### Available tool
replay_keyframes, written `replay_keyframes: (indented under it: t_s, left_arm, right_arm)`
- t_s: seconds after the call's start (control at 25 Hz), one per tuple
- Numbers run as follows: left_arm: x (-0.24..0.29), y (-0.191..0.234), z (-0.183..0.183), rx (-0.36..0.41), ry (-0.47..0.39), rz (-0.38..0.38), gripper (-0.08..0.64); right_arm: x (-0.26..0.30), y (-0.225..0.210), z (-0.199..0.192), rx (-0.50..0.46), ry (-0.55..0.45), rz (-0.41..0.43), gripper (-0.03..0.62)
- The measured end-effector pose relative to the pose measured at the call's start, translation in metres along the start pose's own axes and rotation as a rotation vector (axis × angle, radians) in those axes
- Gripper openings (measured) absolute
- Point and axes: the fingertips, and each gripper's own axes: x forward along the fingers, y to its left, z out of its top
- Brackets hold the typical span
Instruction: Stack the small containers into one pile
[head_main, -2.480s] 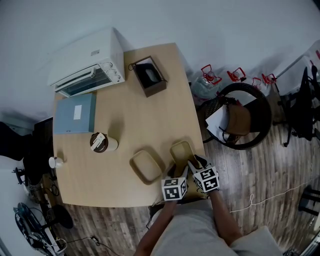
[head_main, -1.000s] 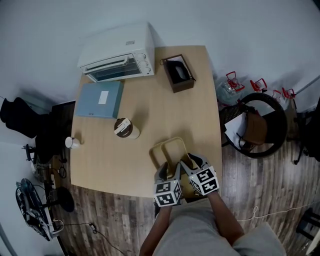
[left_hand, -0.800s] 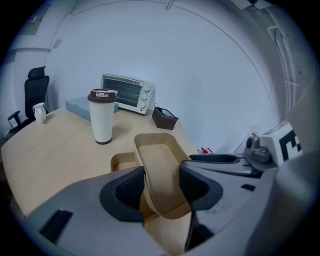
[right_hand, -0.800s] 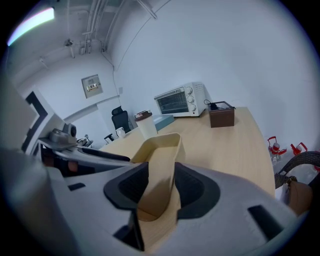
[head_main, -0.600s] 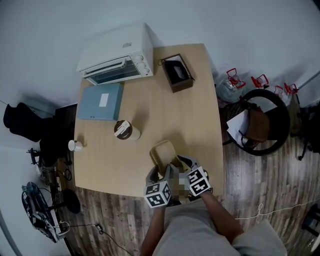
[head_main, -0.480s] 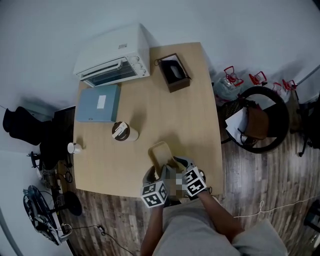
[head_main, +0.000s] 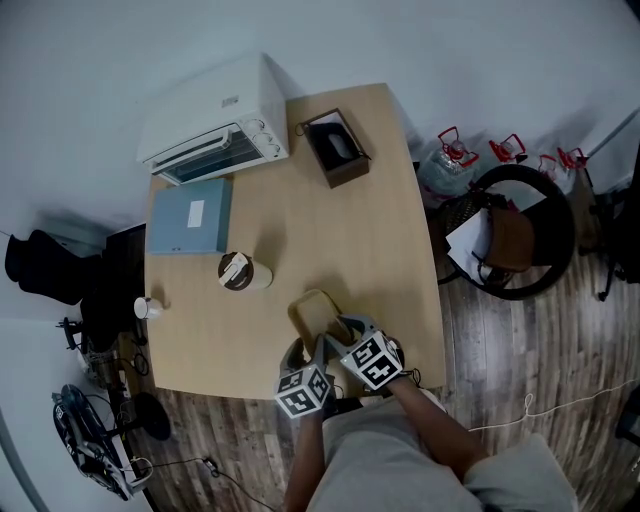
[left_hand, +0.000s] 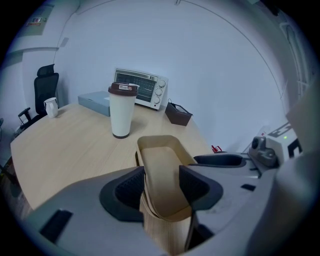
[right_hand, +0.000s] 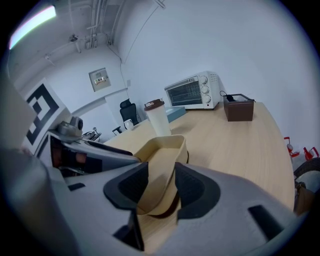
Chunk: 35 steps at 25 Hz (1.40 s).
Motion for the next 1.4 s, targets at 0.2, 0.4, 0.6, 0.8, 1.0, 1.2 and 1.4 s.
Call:
replay_keyframes:
  t_s: [0.2,0.4,0.6,0.8,1.0,1.2,1.4]
  left_arm:
    - [0.004,-0.001,-0.003,0.000,0.013,-0.010,0.212]
    - [0.006,-0.001,-0.006,-0.004,0.019,-0.017,0.212]
    - [0.008,0.000,-0.007,-0.015,0.026,-0.025,0.212]
    - [0.009,-0.001,-0.006,-0.011,0.030,-0.028,0.212]
    - [0.011,0.000,-0.007,-0.017,0.037,-0.031,0.212]
    - [0.012,0.002,-0.011,-0.018,0.054,-0.036,0.212]
    - [0.013,0.006,-0.012,-0.026,0.060,-0.029,0.212]
  right_arm:
    - [0.005,-0.005,-0.005,-0.006,0.002,-0.006,0.169]
    - [0.006,-0.007,-0.009,-0.003,0.010,-0.006,0.169]
    - [0.008,-0.009,-0.012,-0.011,0.021,-0.011,0.170]
    - [0.009,-0.011,-0.014,-0.025,0.026,-0.016,0.170]
    - [0.009,-0.013,-0.012,-0.035,0.024,-0.019,0.170]
    - [0.011,-0.015,-0.013,-0.046,0.031,-0.020,0.170]
    - [0.013,-0.017,-0.017,-0.049,0.043,-0.020,0.170]
